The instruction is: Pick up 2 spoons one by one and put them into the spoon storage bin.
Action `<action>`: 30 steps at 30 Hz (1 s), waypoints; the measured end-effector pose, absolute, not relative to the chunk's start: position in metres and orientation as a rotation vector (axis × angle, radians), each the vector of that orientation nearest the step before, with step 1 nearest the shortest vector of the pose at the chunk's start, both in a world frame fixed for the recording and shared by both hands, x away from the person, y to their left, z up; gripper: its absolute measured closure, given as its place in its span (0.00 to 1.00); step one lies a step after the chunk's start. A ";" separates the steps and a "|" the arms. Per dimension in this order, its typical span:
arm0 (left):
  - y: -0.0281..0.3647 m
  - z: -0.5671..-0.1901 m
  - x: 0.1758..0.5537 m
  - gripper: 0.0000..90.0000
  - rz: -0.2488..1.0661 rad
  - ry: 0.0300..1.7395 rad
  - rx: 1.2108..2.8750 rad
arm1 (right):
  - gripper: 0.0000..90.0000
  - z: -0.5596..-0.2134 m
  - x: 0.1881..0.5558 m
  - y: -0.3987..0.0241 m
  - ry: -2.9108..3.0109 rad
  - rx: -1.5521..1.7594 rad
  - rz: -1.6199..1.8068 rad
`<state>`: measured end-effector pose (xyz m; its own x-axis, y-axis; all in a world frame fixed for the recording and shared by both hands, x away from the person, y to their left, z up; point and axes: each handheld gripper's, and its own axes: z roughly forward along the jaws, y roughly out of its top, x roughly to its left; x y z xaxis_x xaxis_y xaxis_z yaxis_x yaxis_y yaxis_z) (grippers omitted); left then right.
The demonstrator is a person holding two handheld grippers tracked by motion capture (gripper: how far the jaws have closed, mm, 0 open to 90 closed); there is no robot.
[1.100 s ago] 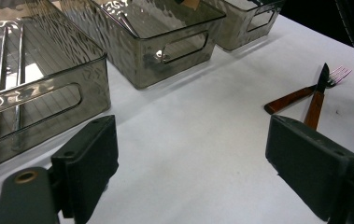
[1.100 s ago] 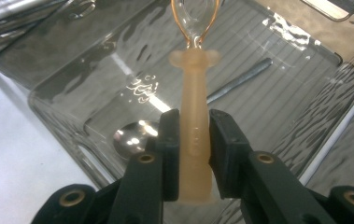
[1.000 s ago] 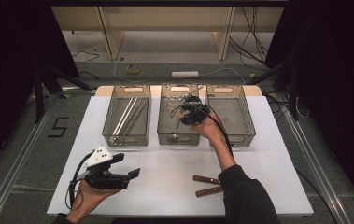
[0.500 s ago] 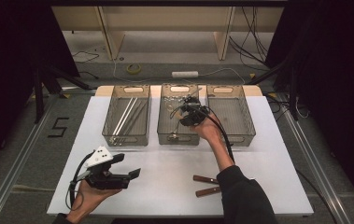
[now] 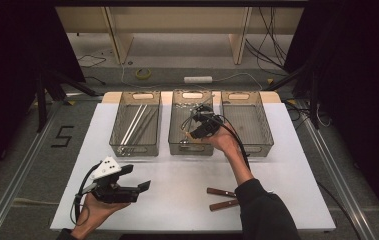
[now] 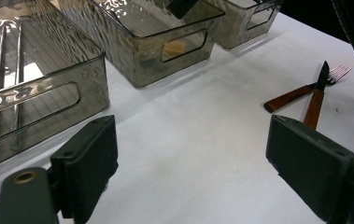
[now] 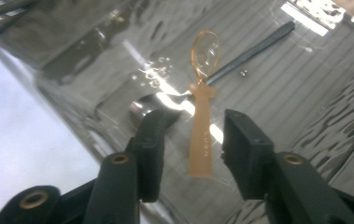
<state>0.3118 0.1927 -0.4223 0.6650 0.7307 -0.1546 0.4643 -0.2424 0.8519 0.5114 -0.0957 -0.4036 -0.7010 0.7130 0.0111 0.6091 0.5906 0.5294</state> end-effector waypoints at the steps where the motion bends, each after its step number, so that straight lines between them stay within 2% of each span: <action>1: 0.193 -0.422 0.312 0.18 0.338 0.939 1.892 | 0.63 -0.402 0.510 -0.096 2.613 1.106 0.770; 5: 0.193 -0.422 0.312 0.18 0.337 0.940 1.891 | 0.58 -0.393 0.499 -0.101 2.635 1.031 0.827; 9: 0.192 -0.423 0.312 0.18 0.339 0.938 1.895 | 0.44 -0.384 0.483 -0.107 2.685 0.965 0.850; 12: 0.192 -0.423 0.312 0.18 0.340 0.938 1.896 | 0.39 -0.380 0.470 -0.113 2.729 0.894 0.867; 18: 0.192 -0.423 0.312 0.18 0.336 0.941 1.902 | 0.34 -0.373 0.438 -0.128 2.769 0.794 0.888; 30: 0.191 -0.423 0.312 0.18 0.338 0.941 1.902 | 0.26 -0.384 0.387 -0.154 2.815 0.698 0.875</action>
<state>0.3124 0.1915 -0.4233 0.6651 0.7312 -0.1517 0.4678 -0.2496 0.8479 0.3873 -0.1536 -0.3838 -0.8880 0.4589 0.0289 0.3944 0.7278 0.5610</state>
